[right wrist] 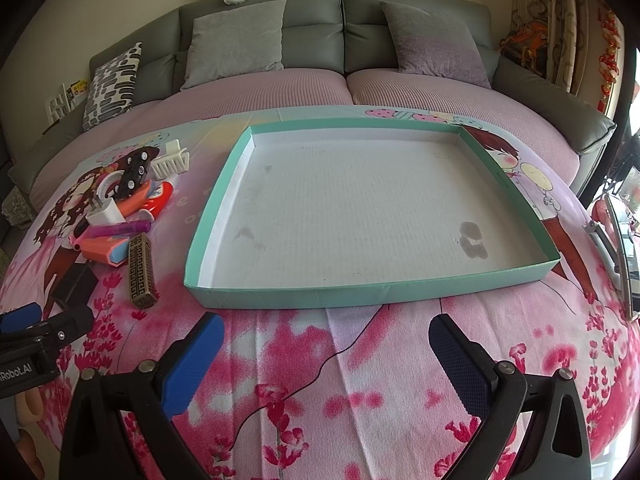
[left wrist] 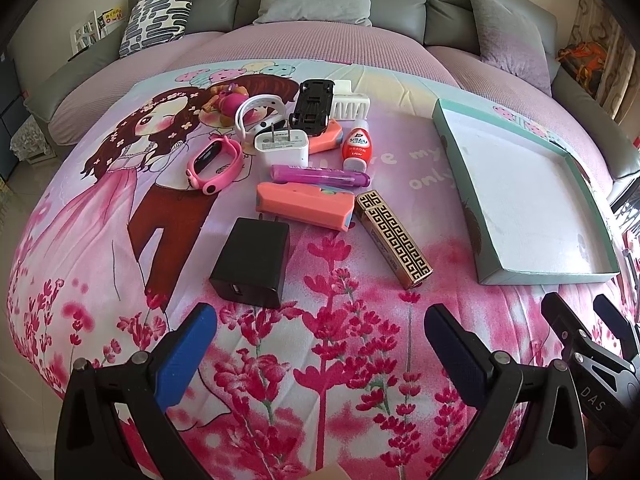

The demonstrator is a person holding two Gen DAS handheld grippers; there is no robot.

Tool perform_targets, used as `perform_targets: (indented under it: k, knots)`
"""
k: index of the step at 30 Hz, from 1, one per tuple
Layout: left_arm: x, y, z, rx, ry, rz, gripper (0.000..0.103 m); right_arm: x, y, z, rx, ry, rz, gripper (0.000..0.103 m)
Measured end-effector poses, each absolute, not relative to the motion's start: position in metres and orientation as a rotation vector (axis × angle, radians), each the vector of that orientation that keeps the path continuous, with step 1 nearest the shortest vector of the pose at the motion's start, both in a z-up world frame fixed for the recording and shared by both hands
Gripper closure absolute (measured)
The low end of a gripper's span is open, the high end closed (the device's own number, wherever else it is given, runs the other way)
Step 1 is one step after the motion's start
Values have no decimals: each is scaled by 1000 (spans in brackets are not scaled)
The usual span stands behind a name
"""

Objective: Organize rigid objects

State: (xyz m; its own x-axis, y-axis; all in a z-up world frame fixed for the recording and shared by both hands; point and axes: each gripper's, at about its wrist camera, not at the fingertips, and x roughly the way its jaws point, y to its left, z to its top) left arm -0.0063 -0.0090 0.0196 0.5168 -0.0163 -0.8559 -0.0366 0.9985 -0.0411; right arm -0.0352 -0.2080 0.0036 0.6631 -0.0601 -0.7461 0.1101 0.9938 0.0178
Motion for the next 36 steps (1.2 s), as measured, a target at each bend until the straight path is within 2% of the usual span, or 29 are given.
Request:
perform_targets:
  k: [15, 27, 33, 36]
  knots:
    - [-7, -4, 24, -64, 1017, 10, 0, -35, -206, 4, 51, 842, -95, 0]
    - [8, 64, 43, -119, 994, 187, 0, -8, -159, 52, 31, 754, 109, 0]
    - [10, 71, 30, -124, 994, 158, 0, 5, -112, 44, -22, 775, 232, 16]
    - [15, 68, 27, -128, 989, 136, 0, 12, -101, 35, -41, 802, 260, 28]
